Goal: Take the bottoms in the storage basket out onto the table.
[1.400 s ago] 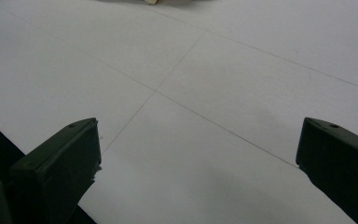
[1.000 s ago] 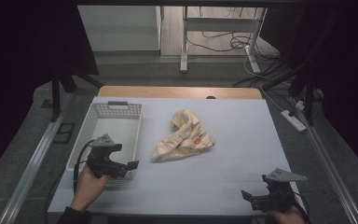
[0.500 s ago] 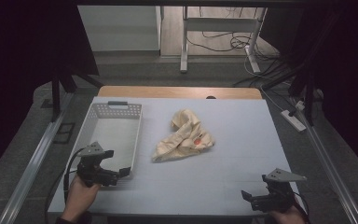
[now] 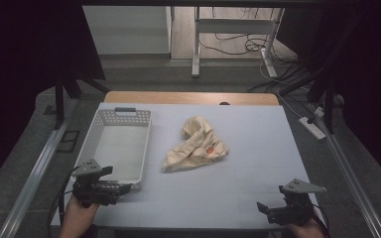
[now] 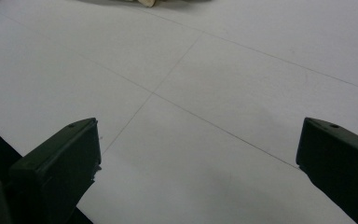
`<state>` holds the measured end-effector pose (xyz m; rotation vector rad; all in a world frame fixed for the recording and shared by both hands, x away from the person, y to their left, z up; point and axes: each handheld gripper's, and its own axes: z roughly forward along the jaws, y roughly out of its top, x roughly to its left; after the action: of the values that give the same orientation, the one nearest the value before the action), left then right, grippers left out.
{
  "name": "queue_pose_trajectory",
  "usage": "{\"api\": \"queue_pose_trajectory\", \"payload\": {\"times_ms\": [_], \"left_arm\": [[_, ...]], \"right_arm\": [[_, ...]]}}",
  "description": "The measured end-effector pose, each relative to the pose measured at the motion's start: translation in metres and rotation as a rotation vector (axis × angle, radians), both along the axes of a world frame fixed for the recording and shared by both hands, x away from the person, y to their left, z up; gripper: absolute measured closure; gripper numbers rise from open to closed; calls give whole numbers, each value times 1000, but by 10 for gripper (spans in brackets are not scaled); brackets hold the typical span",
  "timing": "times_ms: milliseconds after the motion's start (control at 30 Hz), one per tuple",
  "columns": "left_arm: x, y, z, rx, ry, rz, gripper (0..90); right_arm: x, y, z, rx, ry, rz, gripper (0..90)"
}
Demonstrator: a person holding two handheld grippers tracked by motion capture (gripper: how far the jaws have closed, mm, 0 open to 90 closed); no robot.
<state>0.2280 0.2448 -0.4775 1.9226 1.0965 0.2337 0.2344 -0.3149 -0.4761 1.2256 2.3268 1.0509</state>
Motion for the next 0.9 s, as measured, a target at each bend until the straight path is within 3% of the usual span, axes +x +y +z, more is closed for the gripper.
{"api": "queue_pose_trajectory", "payload": {"times_ms": [367, 700, 900], "left_arm": [[-16, 7, -7, 22, 6, 38, 0], [-28, 9, -5, 64, -35, 83, 0], [-36, 11, -7, 67, -47, 103, 0]], "right_arm": [[0, 0, 0, 2, 1, 0, 2], [0, 0, 0, -1, 3, -2, 2], [0, 1, 0, -7, 2, -3, 2]]}}
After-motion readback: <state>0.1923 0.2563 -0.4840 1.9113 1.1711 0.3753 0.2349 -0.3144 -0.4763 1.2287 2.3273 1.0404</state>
